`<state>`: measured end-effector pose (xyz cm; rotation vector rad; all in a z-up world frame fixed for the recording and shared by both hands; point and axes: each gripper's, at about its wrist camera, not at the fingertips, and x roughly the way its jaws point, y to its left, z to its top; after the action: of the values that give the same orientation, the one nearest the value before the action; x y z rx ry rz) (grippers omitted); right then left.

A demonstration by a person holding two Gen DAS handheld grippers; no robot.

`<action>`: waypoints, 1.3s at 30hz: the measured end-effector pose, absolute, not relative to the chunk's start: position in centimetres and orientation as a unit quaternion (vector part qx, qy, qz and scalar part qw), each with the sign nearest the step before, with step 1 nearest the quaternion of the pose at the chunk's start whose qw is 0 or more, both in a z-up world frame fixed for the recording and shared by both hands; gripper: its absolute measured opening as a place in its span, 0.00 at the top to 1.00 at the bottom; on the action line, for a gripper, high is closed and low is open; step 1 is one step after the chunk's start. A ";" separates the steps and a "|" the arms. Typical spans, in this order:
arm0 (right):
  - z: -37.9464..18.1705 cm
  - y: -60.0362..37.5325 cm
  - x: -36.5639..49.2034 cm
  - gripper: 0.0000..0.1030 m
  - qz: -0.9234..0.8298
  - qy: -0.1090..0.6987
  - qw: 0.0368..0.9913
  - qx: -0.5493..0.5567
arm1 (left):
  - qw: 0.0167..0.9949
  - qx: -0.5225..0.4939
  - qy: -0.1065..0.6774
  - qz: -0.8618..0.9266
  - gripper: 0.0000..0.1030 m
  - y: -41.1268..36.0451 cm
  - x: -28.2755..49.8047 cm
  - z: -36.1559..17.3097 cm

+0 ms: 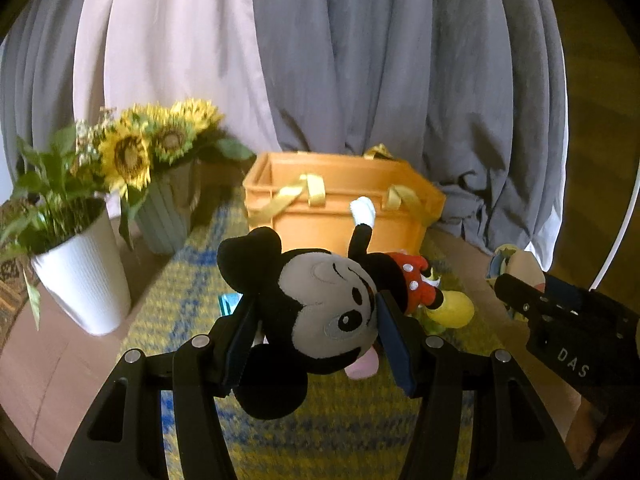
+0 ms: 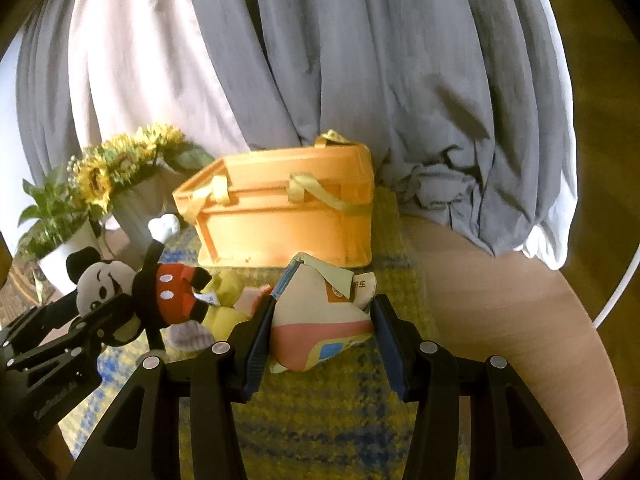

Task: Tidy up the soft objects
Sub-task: 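Grasp the Mickey plush with the left tool while the right tool grasps the pink-white toy, then carry both plushes over the orange crate and open both tools to drop them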

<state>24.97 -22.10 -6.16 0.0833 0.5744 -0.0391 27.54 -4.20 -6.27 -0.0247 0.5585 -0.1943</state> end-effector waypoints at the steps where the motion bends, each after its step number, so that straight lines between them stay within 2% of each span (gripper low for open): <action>1: -5.9 -22.0 25.0 0.52 -0.019 0.280 0.959 0.041 | 0.958 -0.011 0.270 -0.098 0.44 -4.1 27.7 -5.9; 24: 0.0 -19.6 28.1 0.52 -0.035 0.177 0.983 0.043 | 0.973 0.007 0.195 -0.127 0.44 -2.9 32.6 -0.1; 39: 1.5 -20.3 34.7 0.52 -0.024 0.169 0.984 0.041 | 0.980 0.022 0.153 -0.125 0.44 -3.6 37.9 1.7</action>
<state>34.65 -20.31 1.52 0.0823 0.3401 -0.0492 37.86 -3.61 1.71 0.0444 0.3078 -0.2513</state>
